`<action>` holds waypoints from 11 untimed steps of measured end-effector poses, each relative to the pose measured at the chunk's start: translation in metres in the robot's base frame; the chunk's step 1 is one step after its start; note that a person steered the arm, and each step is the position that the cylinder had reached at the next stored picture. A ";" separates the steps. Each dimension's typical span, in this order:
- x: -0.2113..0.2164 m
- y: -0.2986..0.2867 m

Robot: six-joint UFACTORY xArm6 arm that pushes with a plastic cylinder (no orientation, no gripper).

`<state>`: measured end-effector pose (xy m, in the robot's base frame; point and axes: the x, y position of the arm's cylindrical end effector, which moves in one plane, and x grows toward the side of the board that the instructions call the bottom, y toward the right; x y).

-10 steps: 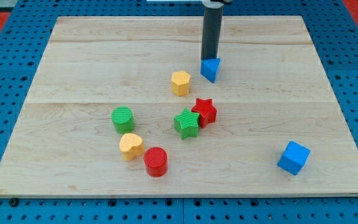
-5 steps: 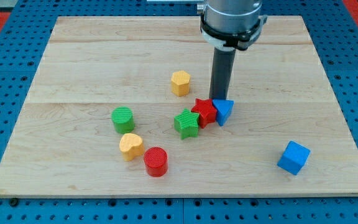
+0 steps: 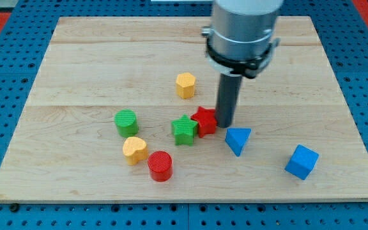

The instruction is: Push blue triangle into the blue cube

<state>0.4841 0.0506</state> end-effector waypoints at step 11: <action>0.059 0.081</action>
<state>0.5429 0.1312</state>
